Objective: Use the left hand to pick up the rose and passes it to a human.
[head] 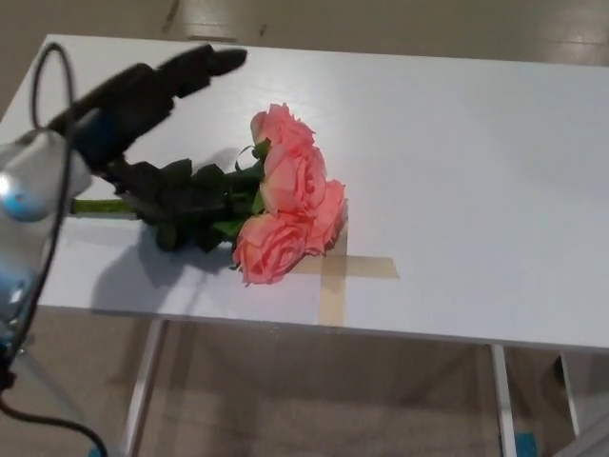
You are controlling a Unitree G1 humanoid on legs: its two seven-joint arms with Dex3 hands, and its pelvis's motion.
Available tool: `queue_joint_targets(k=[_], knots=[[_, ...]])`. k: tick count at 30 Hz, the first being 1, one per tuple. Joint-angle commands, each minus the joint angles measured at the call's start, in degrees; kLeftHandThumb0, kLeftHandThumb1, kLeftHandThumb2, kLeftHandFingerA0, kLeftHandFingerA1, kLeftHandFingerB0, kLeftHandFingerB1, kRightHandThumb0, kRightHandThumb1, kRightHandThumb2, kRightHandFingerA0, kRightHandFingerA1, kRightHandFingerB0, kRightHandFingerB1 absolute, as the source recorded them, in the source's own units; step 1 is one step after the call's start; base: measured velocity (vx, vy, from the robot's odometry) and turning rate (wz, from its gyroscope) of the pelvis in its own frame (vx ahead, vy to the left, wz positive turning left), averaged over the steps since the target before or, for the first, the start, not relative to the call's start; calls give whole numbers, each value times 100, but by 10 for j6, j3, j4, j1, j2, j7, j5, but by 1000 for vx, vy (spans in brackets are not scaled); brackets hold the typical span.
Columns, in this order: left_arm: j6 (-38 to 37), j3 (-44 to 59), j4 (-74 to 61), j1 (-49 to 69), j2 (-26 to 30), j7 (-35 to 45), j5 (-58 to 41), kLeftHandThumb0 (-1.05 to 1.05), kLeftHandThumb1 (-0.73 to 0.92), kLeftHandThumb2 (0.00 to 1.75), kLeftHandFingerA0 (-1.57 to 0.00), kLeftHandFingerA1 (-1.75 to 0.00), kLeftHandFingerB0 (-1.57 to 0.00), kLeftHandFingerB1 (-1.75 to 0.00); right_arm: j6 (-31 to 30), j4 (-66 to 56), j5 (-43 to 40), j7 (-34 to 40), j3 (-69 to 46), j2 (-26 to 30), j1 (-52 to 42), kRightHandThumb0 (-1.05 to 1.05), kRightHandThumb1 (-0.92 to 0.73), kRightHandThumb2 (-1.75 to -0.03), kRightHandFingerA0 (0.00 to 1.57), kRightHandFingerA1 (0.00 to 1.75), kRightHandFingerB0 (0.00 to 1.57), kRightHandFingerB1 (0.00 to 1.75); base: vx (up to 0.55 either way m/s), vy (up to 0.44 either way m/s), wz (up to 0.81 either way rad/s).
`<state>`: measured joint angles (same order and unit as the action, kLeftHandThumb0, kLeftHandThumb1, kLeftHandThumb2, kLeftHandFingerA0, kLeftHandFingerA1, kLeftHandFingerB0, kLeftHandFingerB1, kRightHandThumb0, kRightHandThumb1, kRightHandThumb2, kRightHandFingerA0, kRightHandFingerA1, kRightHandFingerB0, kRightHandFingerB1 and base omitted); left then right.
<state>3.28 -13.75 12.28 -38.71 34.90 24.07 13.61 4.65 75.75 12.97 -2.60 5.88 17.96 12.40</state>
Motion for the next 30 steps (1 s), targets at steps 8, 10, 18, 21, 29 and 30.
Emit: queue_joint_targets(k=[8, 10, 18, 21, 29, 30], knots=[[131, -110, 111, -68, -54, -2, 130, -42, 30, 63, 0, -2, 0, -13, -2, 0, 0, 1, -8, 6, -3, -36, -70, -60, 65, 43, 50, 38, 0, 0, 0], [131, -109, 119, -68, -59, -2, 127, -41, 30, 63, 0, -3, 0, -13, -3, -1, 1, 2, -7, 4, -2, -36, -70, -60, 65, 43, 50, 38, 0, 0, 0], [130, -110, 173, -84, -85, -13, 142, -39, 29, 63, 0, -5, 0, -14, -6, -1, 1, -1, -9, 3, 2, -42, -60, -80, 59, 54, 45, 49, 0, 0, 0], [131, -109, 178, -84, -89, -13, 147, -39, 29, 63, 0, -5, 0, -14, -5, 1, 3, -3, -8, 3, 2, -35, -69, -60, 65, 44, 48, 38, 0, 0, 0], [133, -117, 205, -88, -106, -13, 159, -40, 30, 66, 0, -13, 0, -16, -5, 1, 2, -7, -8, 3, 3, -35, -69, -60, 64, 44, 48, 38, 0, 0, 0], [132, -119, 209, -88, -108, -12, 161, -38, 29, 67, 0, -17, 0, -20, -5, 1, 2, -7, -8, 3, 3, -35, -69, -61, 64, 44, 48, 38, 0, 0, 0]])
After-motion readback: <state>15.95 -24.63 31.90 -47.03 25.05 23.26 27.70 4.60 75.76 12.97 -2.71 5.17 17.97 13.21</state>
